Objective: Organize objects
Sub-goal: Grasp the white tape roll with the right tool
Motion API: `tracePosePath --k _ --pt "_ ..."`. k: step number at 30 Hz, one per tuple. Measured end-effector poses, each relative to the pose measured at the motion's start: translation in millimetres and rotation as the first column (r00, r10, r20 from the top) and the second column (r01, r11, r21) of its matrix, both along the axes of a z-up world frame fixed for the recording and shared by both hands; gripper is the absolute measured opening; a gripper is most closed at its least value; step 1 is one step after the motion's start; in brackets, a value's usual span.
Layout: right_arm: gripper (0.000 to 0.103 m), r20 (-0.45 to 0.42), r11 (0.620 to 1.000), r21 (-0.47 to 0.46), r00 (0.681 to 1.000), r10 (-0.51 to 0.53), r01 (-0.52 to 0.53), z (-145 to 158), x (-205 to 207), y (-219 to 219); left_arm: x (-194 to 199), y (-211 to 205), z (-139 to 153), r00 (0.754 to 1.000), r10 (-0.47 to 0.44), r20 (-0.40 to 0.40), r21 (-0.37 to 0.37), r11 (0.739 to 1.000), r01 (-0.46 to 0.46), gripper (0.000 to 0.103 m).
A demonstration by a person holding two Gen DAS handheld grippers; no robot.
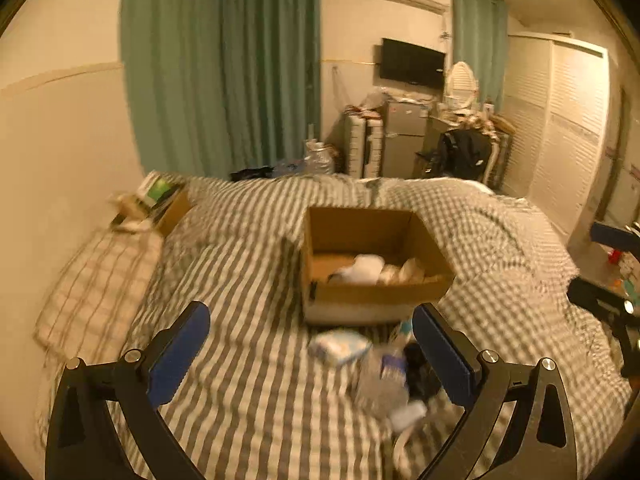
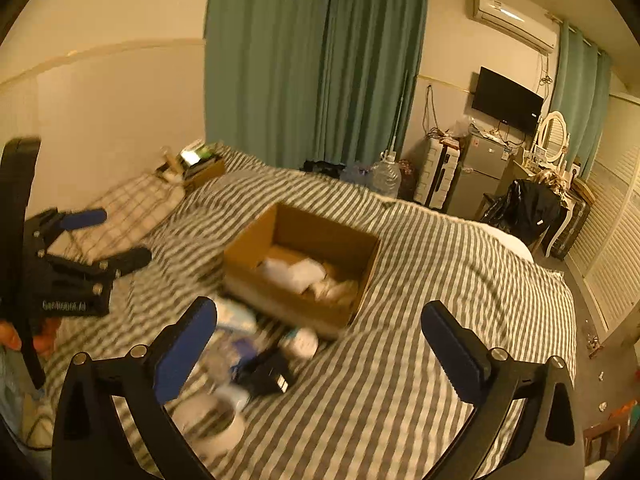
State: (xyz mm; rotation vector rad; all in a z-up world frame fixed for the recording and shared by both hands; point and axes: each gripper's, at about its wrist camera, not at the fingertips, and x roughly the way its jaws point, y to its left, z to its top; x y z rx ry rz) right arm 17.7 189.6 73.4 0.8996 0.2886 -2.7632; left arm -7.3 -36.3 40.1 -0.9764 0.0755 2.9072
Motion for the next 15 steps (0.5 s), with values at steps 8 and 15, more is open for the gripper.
tracePosePath --k 8,15 --pt "0.103 0.162 0.999 0.016 0.986 0.030 -0.033 -77.6 39.8 -33.5 40.7 -5.0 -59.1 0.993 0.087 0.083 -0.035 0.996 -0.085 0.103" --pt "0.102 0.304 0.986 0.058 0.943 0.132 -0.157 -140.3 31.7 -72.6 38.9 -7.4 -78.4 0.989 0.085 0.123 -0.043 0.996 -0.080 0.103"
